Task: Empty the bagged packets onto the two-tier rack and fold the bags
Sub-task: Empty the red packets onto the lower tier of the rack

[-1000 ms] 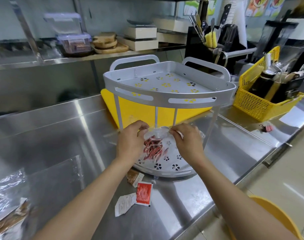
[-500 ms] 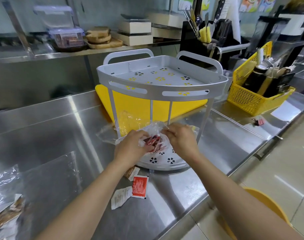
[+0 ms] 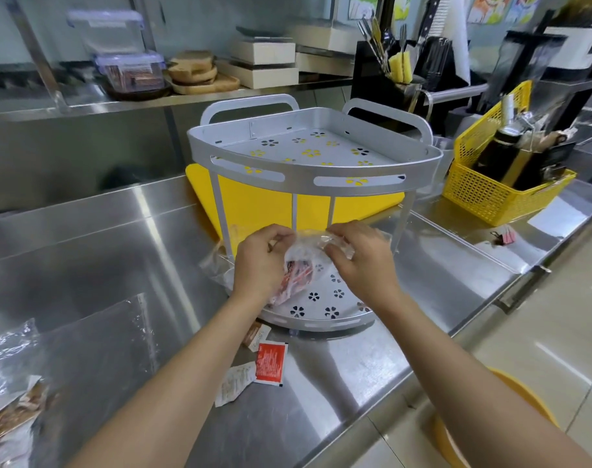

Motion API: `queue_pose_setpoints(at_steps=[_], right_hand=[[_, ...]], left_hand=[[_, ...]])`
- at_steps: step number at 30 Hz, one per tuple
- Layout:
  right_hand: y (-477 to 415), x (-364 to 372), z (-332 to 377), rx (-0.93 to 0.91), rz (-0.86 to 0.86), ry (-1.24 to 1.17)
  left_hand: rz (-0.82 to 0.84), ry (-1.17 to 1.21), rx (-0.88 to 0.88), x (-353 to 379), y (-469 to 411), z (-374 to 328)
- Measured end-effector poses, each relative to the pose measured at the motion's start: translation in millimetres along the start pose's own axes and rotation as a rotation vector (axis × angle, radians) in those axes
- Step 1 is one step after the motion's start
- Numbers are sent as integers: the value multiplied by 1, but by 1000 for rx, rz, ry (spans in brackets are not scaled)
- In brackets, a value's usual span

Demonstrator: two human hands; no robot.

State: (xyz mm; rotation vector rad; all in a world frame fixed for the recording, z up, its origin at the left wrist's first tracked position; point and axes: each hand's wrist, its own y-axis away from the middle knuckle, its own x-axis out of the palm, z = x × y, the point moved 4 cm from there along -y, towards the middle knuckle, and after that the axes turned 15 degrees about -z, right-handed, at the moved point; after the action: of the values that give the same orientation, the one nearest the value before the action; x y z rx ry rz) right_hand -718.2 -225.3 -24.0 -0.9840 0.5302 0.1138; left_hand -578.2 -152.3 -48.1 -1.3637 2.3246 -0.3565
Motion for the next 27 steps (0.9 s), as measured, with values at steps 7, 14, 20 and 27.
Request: queue_pose_setpoints(at_steps=[7, 14, 20, 27], right_hand=[[1, 4, -16, 141, 59, 138], [0, -3, 0, -33, -23, 118], [-12, 6, -5, -79, 403, 420], [-13, -4, -2, -44, 396, 426]], left_hand=[[142, -185, -83, 6, 7, 21], [74, -383, -83, -5, 16, 31], [14, -178, -50, -2, 12, 19], [-44, -173, 161, 3, 8, 2]])
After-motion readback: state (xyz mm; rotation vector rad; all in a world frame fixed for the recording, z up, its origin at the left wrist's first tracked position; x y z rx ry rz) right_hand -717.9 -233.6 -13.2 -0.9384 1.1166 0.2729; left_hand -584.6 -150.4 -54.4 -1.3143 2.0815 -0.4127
